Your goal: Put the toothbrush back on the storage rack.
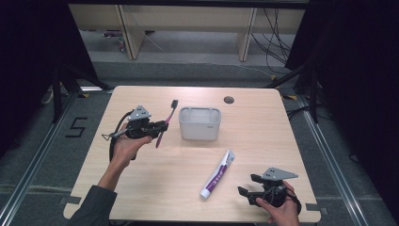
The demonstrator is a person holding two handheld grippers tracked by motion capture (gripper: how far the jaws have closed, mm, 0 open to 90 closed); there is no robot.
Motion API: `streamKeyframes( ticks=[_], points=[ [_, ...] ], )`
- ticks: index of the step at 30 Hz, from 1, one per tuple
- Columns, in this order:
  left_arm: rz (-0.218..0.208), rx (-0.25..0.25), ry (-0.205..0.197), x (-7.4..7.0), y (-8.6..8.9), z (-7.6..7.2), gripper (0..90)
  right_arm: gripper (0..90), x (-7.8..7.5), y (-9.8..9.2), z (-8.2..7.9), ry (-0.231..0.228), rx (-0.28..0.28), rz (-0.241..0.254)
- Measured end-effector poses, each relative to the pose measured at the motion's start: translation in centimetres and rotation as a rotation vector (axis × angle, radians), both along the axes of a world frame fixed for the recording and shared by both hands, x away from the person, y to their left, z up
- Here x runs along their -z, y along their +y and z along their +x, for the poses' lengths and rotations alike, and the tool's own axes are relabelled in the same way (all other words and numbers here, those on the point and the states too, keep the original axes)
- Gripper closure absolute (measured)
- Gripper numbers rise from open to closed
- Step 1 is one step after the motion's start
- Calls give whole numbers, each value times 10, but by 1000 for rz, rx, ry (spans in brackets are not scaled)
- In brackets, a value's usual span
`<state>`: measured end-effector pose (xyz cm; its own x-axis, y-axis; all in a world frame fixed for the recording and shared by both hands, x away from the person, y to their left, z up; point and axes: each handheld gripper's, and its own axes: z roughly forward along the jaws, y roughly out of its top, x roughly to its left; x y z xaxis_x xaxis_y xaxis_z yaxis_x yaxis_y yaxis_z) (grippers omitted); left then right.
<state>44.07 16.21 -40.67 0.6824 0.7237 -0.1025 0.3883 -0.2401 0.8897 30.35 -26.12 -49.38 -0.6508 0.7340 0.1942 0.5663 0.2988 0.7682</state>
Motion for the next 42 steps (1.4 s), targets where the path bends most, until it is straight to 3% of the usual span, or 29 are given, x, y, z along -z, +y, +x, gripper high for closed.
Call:
streamKeyframes(
  ticks=[3,6,7,11,13,24,25,32,33,34,38,42],
  points=[
    [14,1,-2,-4,-5,3,786,259,0,-1,1,-9,-12,-19],
    [-4,-8,-13,-7,-9,7,786,259,-1,0,0,7,2,-10],
    [-9,-10,-11,-9,-10,9,786,260,0,-2,1,-24,-10,-25],
    [-21,-31,-35,-17,-16,13,786,259,-1,0,0,9,1,-9],
    [-33,-37,-41,-22,-19,16,786,259,0,-1,1,-21,-9,-27],
    [-61,-62,-72,-36,-36,34,786,259,0,-1,2,-24,-13,-18],
    [-65,-70,-78,-37,-38,36,785,259,0,0,0,1,-2,-5],
    [-120,-104,-92,-38,-44,48,786,259,0,-3,1,-19,-12,-18],
    [-124,-105,-91,-37,-45,50,786,259,-1,-2,0,1,-6,-3],
    [-124,-109,-94,-37,-46,51,786,259,-1,-2,1,-15,-5,-12],
    [-132,-115,-98,-36,-49,56,786,259,1,0,0,7,-11,12],
    [-139,-125,-103,-36,-54,62,786,259,-1,-1,-1,-1,-5,0]
  ],
)
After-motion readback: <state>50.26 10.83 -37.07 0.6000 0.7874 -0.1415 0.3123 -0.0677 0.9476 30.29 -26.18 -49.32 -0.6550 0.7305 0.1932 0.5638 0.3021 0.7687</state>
